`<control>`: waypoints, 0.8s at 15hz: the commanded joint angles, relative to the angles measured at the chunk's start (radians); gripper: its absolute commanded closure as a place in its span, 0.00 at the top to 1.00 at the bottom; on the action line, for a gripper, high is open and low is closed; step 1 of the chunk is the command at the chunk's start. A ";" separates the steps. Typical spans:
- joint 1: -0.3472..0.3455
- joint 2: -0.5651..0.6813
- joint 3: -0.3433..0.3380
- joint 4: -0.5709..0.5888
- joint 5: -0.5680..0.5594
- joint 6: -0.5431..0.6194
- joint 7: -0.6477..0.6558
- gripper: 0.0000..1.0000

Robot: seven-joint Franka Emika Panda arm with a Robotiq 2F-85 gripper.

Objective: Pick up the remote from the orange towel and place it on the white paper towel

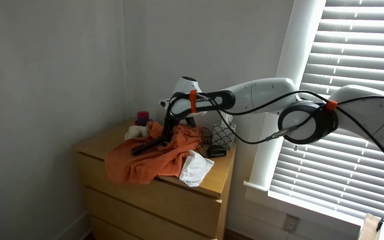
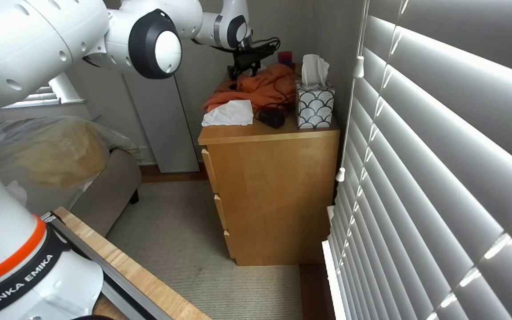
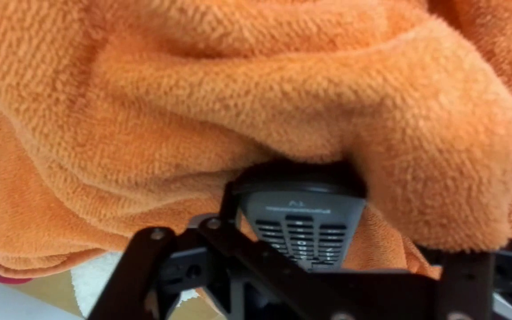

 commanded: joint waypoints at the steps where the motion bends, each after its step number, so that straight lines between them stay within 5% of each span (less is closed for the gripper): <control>1: 0.004 0.011 -0.009 0.021 -0.013 -0.044 -0.021 0.57; 5: -0.002 -0.014 -0.009 0.025 -0.003 -0.056 0.002 0.31; 12: -0.050 -0.082 0.056 0.041 0.078 -0.069 0.001 0.31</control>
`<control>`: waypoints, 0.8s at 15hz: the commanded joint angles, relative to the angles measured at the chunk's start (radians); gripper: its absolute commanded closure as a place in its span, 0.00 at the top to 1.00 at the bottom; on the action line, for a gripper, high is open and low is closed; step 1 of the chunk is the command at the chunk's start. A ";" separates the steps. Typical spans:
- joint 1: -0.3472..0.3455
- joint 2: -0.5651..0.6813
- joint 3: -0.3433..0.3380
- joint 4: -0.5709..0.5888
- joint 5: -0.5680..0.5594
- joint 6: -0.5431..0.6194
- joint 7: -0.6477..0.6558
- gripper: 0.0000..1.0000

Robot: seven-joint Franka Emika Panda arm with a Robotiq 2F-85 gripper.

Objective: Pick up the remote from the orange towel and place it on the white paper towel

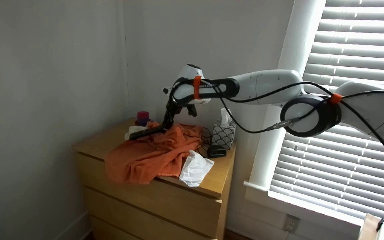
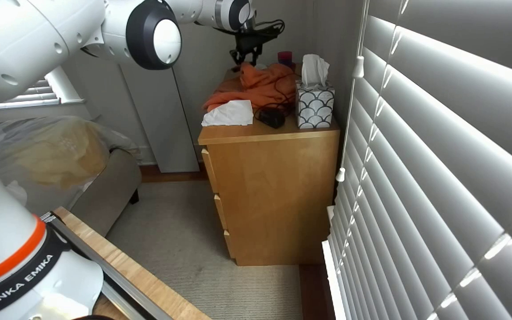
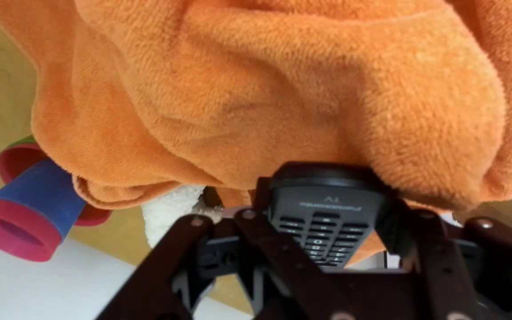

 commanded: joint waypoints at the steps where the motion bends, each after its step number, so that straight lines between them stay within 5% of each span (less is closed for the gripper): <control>1: -0.034 -0.032 0.050 0.010 0.060 -0.044 -0.003 0.31; 6: -0.053 -0.045 0.080 0.018 0.099 0.014 0.012 0.31; 12: -0.084 -0.108 0.108 -0.030 0.106 -0.147 -0.078 0.31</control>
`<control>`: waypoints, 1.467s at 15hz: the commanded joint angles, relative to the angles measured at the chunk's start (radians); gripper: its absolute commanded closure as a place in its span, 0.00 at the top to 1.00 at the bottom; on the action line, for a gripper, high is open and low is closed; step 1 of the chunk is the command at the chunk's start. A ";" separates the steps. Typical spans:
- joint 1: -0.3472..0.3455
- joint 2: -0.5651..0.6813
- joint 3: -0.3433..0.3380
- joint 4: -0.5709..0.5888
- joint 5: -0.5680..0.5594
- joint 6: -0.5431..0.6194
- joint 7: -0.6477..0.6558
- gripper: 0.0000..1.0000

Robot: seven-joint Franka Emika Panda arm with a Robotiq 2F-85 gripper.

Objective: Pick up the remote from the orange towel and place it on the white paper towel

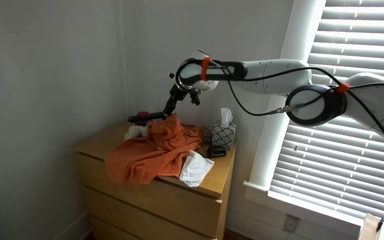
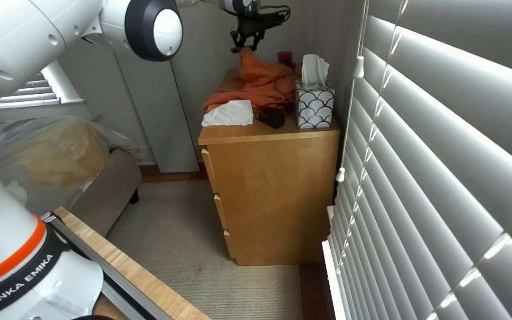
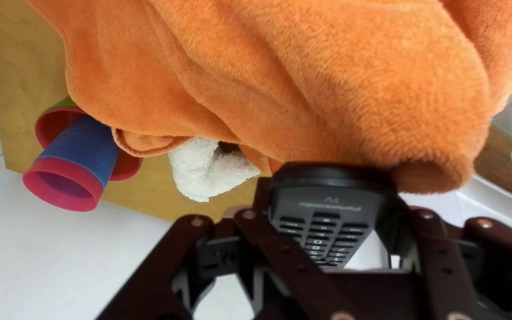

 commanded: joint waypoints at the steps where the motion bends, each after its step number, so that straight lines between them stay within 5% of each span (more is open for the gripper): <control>1: -0.037 -0.048 0.054 -0.050 0.027 -0.132 -0.134 0.31; 6: -0.081 -0.063 0.106 -0.089 0.026 -0.275 -0.344 0.31; 14: -0.164 -0.153 0.139 -0.261 0.029 -0.314 -0.537 0.31; 15: -0.123 -0.076 0.119 -0.140 0.007 -0.311 -0.490 0.56; 21: -0.145 -0.116 0.127 -0.204 0.007 -0.311 -0.502 0.56; 22: -0.144 -0.121 0.131 -0.214 0.003 -0.317 -0.519 0.31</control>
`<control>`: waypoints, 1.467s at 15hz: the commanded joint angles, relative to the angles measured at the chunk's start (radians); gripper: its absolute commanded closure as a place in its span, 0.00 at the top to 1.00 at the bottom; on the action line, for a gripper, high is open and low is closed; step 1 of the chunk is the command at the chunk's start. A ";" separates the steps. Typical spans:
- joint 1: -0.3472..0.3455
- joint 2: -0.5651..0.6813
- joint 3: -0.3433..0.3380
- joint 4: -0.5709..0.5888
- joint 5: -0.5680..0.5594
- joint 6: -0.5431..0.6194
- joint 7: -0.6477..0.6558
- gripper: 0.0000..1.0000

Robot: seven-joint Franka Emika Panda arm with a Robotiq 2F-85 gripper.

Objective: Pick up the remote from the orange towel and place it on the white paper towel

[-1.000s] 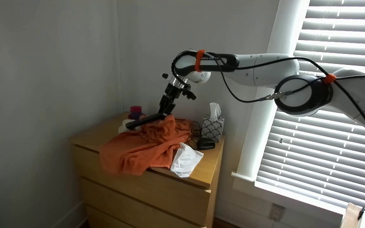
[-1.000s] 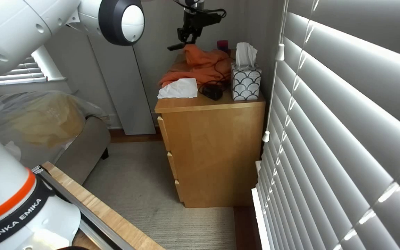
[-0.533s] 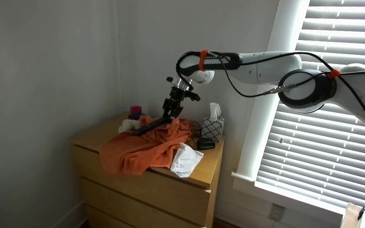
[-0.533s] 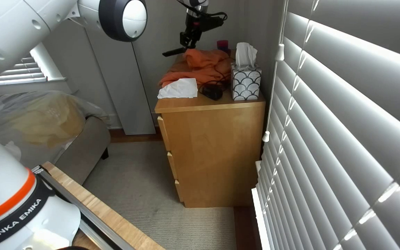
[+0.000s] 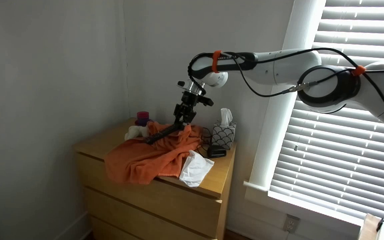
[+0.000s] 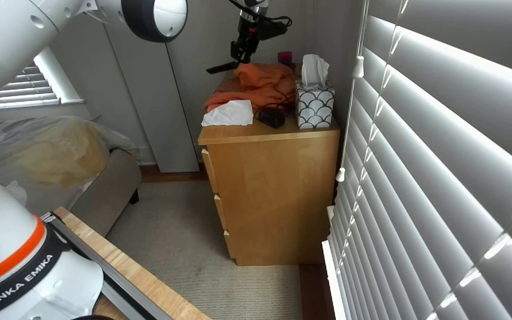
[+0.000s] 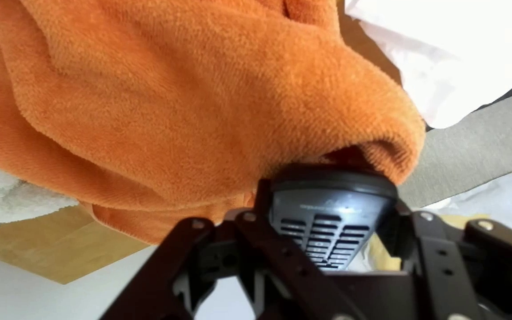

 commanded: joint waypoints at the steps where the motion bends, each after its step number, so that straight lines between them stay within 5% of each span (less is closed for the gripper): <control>1: 0.002 -0.008 0.002 -0.023 -0.012 0.001 -0.039 0.31; 18: -0.108 -0.052 0.021 -0.306 -0.023 0.029 -0.486 0.31; 19: -0.087 -0.061 -0.031 -0.305 0.023 0.022 -0.516 0.31; 22: -0.097 -0.066 -0.038 -0.312 0.054 -0.008 -0.590 0.31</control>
